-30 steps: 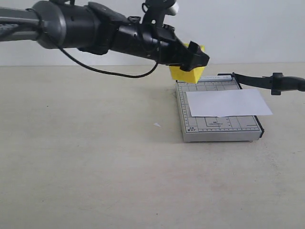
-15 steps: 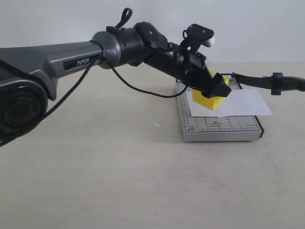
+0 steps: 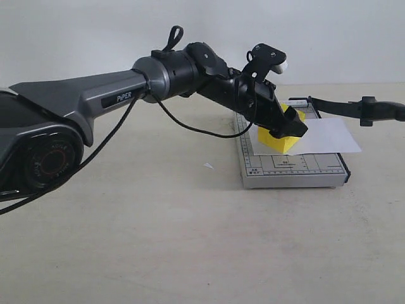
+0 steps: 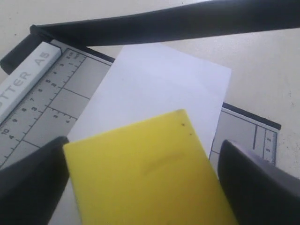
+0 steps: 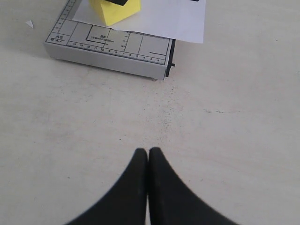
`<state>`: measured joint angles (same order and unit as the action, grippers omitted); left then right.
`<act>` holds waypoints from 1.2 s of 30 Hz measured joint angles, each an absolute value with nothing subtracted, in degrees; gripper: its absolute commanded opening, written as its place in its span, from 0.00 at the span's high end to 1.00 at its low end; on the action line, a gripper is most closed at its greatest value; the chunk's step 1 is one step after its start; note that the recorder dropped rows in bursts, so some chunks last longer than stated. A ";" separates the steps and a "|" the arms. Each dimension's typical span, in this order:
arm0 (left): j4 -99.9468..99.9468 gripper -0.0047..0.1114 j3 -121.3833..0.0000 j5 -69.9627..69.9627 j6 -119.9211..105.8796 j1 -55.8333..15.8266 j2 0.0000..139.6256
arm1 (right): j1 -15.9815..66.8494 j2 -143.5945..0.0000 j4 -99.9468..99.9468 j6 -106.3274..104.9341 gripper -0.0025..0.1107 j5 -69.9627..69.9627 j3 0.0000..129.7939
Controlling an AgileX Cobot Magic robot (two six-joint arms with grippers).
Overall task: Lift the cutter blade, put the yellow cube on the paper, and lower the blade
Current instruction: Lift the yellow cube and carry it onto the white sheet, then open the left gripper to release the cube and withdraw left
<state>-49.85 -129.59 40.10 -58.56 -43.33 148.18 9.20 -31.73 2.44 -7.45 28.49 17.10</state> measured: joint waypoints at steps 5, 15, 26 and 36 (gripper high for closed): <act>-49.85 0.92 -129.64 39.84 -58.99 -43.33 148.41 | 9.20 -31.73 2.44 -7.45 0.98 28.49 17.10; -49.85 0.33 -129.73 38.77 -59.97 -43.33 148.44 | 9.20 -31.73 2.44 -7.45 0.98 28.49 17.10; -49.85 0.16 -129.73 34.93 -59.97 -43.33 147.36 | 9.20 -31.73 2.44 -7.45 0.98 28.49 17.10; -16.75 0.77 -129.73 38.32 -25.42 -43.33 136.98 | 9.20 -31.73 2.44 -7.45 0.98 28.49 17.10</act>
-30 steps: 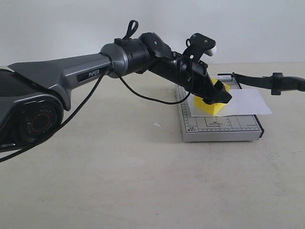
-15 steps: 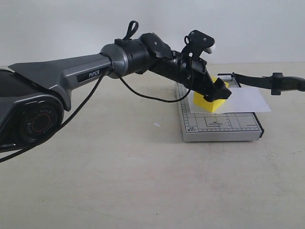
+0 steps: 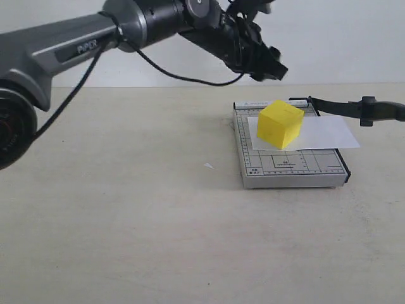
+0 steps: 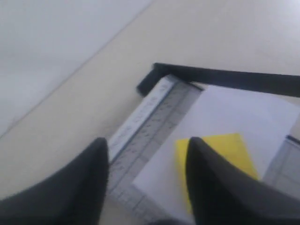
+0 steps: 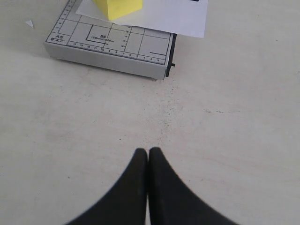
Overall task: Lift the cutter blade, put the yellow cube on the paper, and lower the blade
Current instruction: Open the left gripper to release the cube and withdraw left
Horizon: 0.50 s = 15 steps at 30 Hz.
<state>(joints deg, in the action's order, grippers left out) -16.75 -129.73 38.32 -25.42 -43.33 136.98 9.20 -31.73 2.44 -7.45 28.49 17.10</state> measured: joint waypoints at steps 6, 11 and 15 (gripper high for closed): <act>3.81 0.92 -121.97 40.70 -2.63 -41.25 133.22 | 9.20 -31.73 2.44 -7.45 0.98 28.49 17.10; 4.88 0.92 -101.74 31.72 6.12 -38.37 127.43 | 9.20 -31.73 2.44 -7.45 0.98 28.49 17.10; 8.25 0.92 -75.71 7.22 15.95 -34.70 114.33 | 9.20 -31.73 2.44 -7.45 0.98 28.49 17.10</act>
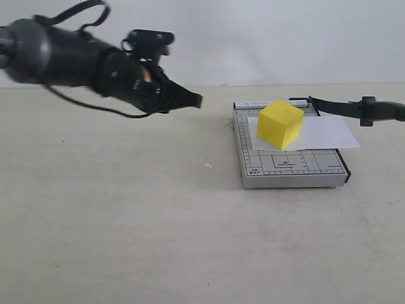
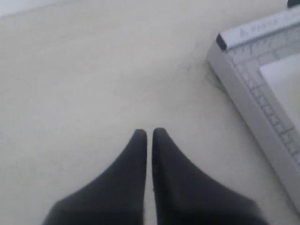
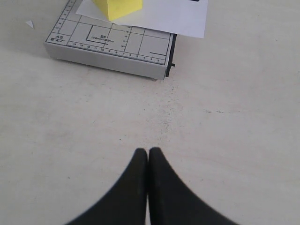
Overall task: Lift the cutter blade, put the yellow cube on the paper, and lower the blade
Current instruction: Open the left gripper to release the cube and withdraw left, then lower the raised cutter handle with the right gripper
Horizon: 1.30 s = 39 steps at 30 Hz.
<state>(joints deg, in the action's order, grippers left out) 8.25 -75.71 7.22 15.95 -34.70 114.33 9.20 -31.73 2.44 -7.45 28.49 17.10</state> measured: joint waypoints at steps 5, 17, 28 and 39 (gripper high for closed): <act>-3.63 0.92 -49.43 -27.14 9.20 -23.00 98.50 | 9.20 -31.73 2.44 -7.45 0.98 28.49 17.10; -15.44 0.92 -26.52 -44.57 -5.81 3.21 79.22 | 9.20 -31.73 2.44 -7.45 0.98 27.89 17.10; -10.47 0.92 -24.86 -26.17 -8.84 3.30 38.83 | 9.20 -31.73 2.33 -7.45 0.98 27.89 17.10; -20.82 0.92 -5.92 0.00 -18.53 3.30 20.69 | 9.20 -31.73 2.33 -7.45 0.98 27.89 17.10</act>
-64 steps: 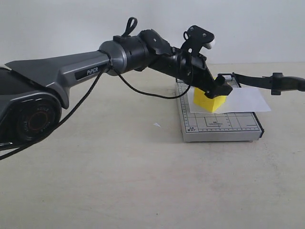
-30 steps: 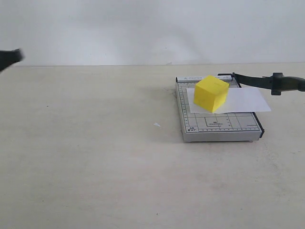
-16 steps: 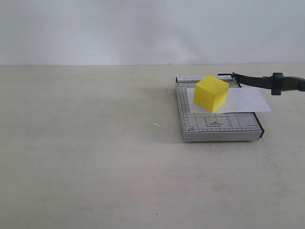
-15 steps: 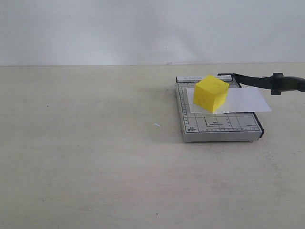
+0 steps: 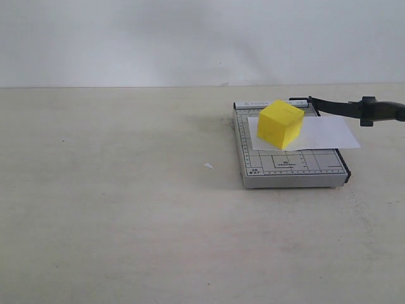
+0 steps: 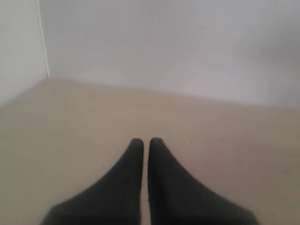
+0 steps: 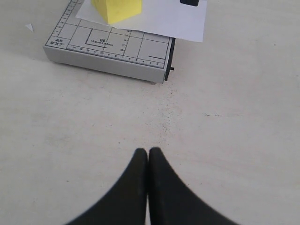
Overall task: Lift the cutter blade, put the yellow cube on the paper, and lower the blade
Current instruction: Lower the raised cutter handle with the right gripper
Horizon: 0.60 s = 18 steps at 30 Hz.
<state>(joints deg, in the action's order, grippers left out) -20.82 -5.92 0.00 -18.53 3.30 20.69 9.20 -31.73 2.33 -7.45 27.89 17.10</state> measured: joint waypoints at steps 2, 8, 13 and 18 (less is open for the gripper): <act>-20.93 0.92 -0.85 1.02 -16.57 3.30 20.69 | 9.20 -31.73 2.33 -7.45 0.98 27.89 17.10; -17.54 0.92 -0.19 4.26 -17.92 3.42 20.69 | 9.20 -31.77 1.61 -10.41 0.70 17.34 17.10; -17.42 0.92 -0.19 4.26 -18.05 3.42 20.69 | 9.20 -39.19 0.88 -11.82 0.47 3.76 23.56; -17.42 0.92 -0.19 4.26 -18.16 3.42 20.69 | 9.20 -51.75 1.73 -11.25 0.47 3.74 33.88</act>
<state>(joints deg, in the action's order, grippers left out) -17.42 -0.19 4.26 -18.16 3.42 20.69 9.20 -51.75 1.73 -11.25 3.74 33.88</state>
